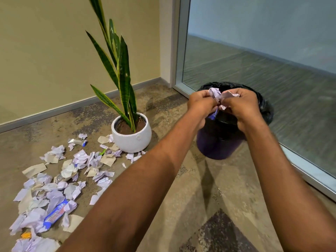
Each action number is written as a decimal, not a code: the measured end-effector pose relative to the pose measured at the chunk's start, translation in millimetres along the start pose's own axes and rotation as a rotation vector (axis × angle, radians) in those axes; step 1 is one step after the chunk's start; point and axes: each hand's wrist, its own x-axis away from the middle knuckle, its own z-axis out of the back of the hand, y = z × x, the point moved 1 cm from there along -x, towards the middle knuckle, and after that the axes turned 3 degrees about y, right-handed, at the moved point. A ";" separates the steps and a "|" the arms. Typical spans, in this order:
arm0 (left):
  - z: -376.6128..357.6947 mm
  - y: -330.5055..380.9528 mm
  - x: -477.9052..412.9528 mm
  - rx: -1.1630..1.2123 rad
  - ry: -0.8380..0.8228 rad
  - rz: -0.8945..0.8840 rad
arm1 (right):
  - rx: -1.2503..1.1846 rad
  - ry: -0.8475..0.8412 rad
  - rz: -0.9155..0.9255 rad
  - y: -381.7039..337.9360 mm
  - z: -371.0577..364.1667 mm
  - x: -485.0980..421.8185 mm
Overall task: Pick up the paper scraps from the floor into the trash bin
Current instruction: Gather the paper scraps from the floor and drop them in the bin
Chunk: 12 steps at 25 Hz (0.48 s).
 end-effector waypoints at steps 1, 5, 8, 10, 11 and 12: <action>-6.3 1.2 -4.0 -0.015 -0.024 0.030 | 0.012 0.004 -0.016 0.9 3.3 -6.2; -18.3 5.4 -12.6 -0.065 -0.075 0.110 | 0.035 0.001 -0.097 6.9 7.7 -17.2; -19.5 8.1 -14.1 -0.148 -0.121 0.122 | 0.036 0.018 -0.106 10.8 10.8 -22.4; -19.7 8.4 -15.4 -0.182 -0.124 0.104 | 0.031 0.015 -0.125 13.5 13.6 -26.1; -19.4 7.6 -17.8 -0.184 -0.121 0.095 | 0.028 0.027 -0.133 14.4 14.9 -27.0; -18.3 7.2 -19.2 -0.170 -0.115 0.087 | 0.028 0.045 -0.127 15.0 15.9 -27.8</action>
